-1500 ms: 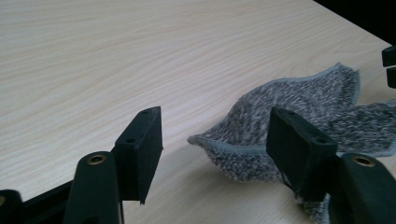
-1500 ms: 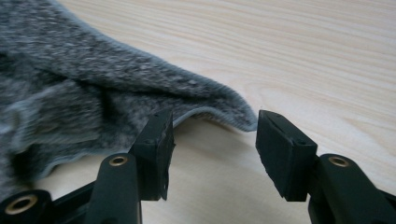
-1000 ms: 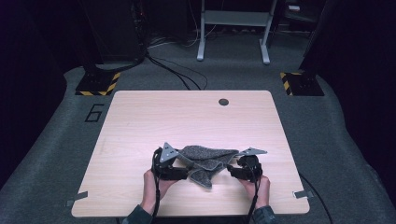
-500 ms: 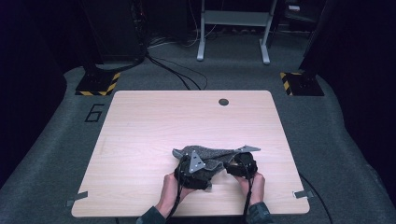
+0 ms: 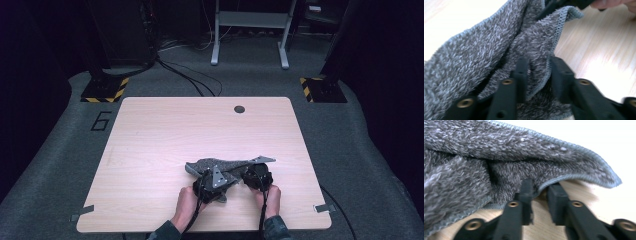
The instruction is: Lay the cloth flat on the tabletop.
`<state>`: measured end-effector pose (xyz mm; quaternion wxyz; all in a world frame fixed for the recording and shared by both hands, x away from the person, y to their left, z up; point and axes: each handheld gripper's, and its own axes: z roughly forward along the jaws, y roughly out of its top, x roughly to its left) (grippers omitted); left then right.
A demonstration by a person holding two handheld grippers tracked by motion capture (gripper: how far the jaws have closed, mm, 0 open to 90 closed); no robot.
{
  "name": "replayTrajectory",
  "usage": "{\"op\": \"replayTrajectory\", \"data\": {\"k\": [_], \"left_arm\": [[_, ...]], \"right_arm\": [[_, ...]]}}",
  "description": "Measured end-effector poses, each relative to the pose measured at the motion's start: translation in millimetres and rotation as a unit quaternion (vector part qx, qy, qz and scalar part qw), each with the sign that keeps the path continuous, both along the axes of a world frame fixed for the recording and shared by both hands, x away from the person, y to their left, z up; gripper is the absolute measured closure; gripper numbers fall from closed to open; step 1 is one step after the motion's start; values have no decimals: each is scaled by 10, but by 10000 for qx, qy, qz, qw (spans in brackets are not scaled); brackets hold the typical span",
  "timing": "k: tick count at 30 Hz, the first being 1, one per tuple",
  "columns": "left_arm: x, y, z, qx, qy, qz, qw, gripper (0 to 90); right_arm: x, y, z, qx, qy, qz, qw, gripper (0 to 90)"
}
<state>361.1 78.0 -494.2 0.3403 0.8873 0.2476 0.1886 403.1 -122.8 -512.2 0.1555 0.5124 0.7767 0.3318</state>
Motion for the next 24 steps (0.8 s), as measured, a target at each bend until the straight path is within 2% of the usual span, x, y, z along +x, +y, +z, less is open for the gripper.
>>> {"op": "replayTrajectory", "data": {"k": [2, 3, 4, 6, 9, 11, 12, 14, 15, 16, 17, 19, 24], "left_arm": [[7, 11, -14, 13, 15, -10, 10000, 788], [18, 47, -20, -19, 76, 2, 10000, 817], [18, 47, -20, -19, 76, 2, 10000, 832], [28, 97, -6, -194, 106, 25, 9998, 844], [32, 211, 75, -462, 65, 116, 9988, 848], [33, 248, 101, -504, 32, 138, 9986, 849], [37, 325, 148, -685, 69, 220, 9974, 849], [42, 364, 170, -739, 52, 241, 9970, 849], [45, 435, 203, -937, 59, 348, 9950, 849], [45, 435, 203, -937, 59, 348, 9950, 849], [54, 525, 245, -1029, 58, 385, 9939, 849], [57, 557, 256, -1082, 52, 414, 9933, 849], [67, 733, 280, -1175, 74, 499, 9918, 849]], "right_arm": [[-7, 5, 1, 24, 35, -7, 10000, 788], [-1, -6, -4, 9, -23, 76, 10000, 844], [-1, -6, -4, 9, -23, 76, 10000, 844], [-4, -19, 3, 25, -57, 65, 10000, 874], [-6, -34, 18, -4, -113, 95, 9999, 878], [-14, -49, 42, 2, -141, 88, 9999, 880], [-18, -61, 60, 2, -160, 66, 9999, 881], [-12, -88, 81, -29, -245, 81, 9997, 881], [-12, -104, 99, -40, -230, 82, 9997, 881], [-12, -104, 99, -40, -230, 82, 9997, 881], [0, -138, 131, -48, -303, 82, 9995, 881], [-3, -138, 150, -12, -253, 3, 9997, 881], [30, -201, 196, -157, -341, 70, 9993, 881]]}}
